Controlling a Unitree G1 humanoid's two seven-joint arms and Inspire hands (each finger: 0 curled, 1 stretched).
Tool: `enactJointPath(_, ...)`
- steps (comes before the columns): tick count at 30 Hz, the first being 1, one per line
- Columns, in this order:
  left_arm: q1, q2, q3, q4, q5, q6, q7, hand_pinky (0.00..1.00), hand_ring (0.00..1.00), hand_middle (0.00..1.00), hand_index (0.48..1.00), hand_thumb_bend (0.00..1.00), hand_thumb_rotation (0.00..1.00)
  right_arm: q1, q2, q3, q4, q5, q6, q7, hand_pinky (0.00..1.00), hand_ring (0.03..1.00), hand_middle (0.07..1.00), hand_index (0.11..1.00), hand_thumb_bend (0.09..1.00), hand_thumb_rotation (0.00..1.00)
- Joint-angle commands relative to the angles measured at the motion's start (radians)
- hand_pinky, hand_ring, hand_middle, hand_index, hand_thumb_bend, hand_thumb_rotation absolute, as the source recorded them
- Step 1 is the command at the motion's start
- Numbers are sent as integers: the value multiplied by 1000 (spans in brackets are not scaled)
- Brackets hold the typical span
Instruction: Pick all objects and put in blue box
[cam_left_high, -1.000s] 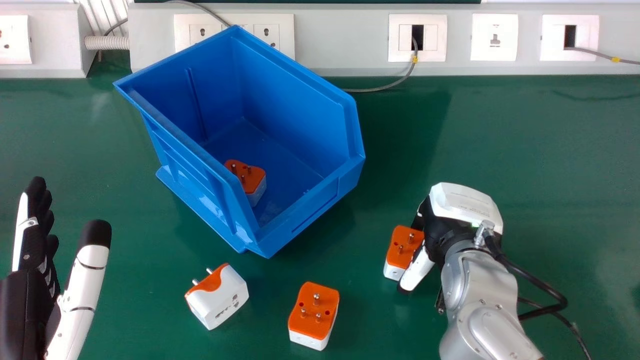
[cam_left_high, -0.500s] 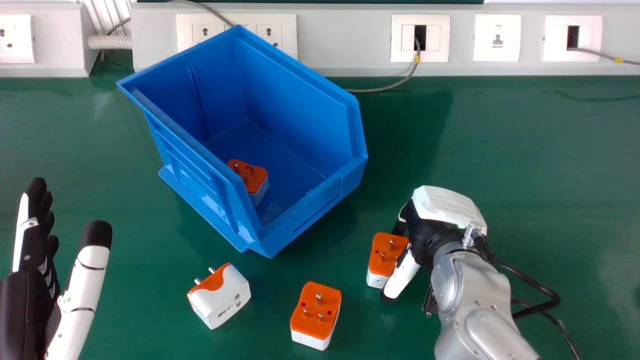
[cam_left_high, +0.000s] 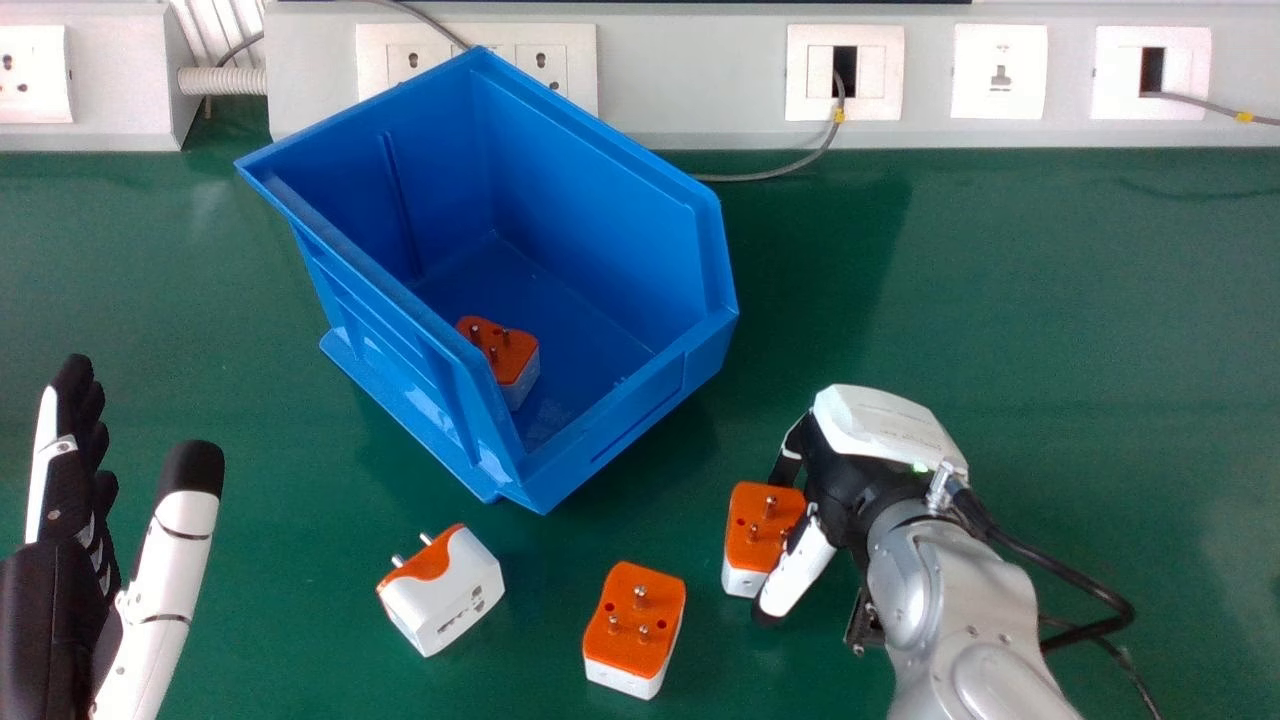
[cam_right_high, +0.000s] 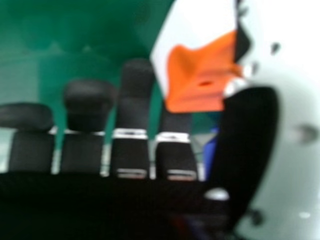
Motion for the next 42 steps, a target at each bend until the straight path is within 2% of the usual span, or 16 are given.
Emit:
enactJointPath(1,-4,4,2,-21,1,-3,4,1000,1000,1000,979,638,821,19,-8,-4,-35,12,-9,9,42,118,470,484,526,0)
enactJointPath(18,-29,13,8,-9,3,1,3,1000,1000,1000,979,644,821,87,-71,-28,-248,-18,-12,8,30,105,470,480,525,0)
enactJointPath(22,-30,13,6,-13,3,0,1,1000,1000,1000,979,644,821,107,-91,-41,-310,-22,-17,10,33,106,470,480,525,0)
enactJointPath(30,-29,17,11,-2,-11,-13,-5,1000,1000,1000,979,630,820,146,-133,-79,-421,-26,-52,16,52,128,470,479,525,0)
enactJointPath(36,-22,17,9,-4,-11,-15,-6,1000,1000,1000,979,625,820,166,-162,-108,-531,-49,-80,49,76,160,453,487,522,0)
enactJointPath(42,-21,17,7,-11,4,-9,-2,1000,1000,1000,979,626,820,174,-173,-145,-592,-39,-127,68,75,158,464,482,522,0)
